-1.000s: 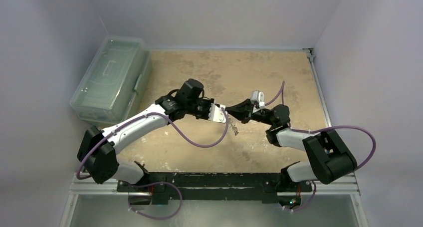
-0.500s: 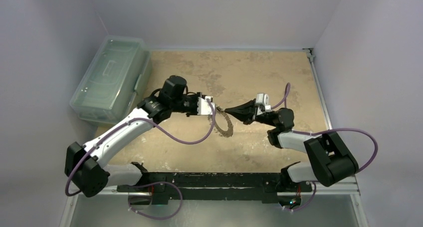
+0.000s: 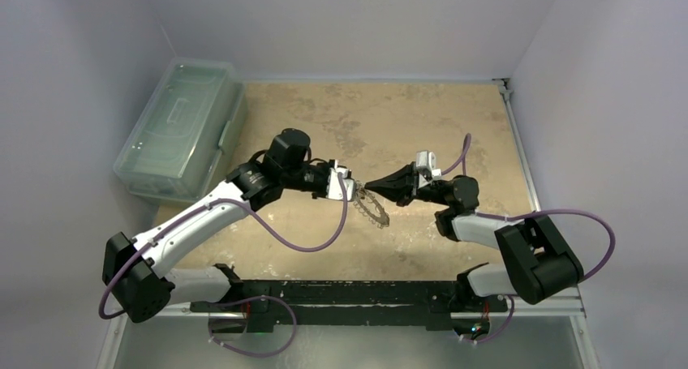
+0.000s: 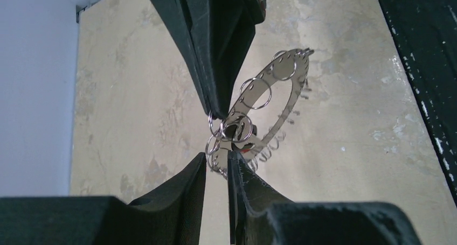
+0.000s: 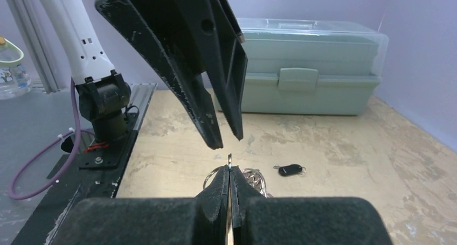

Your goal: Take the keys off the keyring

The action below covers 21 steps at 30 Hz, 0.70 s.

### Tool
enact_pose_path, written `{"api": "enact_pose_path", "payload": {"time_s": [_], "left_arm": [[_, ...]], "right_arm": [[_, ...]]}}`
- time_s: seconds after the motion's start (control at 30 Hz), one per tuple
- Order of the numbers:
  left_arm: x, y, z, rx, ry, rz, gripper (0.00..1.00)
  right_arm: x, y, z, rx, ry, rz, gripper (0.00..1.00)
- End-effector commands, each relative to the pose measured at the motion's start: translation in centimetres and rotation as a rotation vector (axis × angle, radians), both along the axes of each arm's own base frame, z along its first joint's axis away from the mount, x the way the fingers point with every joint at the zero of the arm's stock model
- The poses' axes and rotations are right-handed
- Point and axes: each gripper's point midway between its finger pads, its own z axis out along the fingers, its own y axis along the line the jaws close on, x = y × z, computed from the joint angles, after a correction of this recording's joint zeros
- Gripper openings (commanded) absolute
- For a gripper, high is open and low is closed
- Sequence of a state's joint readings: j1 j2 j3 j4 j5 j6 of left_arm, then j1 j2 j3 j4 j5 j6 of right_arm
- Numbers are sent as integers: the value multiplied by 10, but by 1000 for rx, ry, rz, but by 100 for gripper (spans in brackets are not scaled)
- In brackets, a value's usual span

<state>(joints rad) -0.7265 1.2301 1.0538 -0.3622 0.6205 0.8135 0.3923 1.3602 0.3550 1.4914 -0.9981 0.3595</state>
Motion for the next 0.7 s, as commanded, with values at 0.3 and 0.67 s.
{"api": "enact_pose_path", "payload": {"time_s": [0.3, 0.67], "left_arm": [[-12, -18, 3, -69, 45, -37, 16], [-6, -25, -8, -76, 54, -11, 13]], "right_arm": [[-20, -7, 56, 129, -301, 14, 0], [-22, -8, 57, 133, -304, 24, 0]]}}
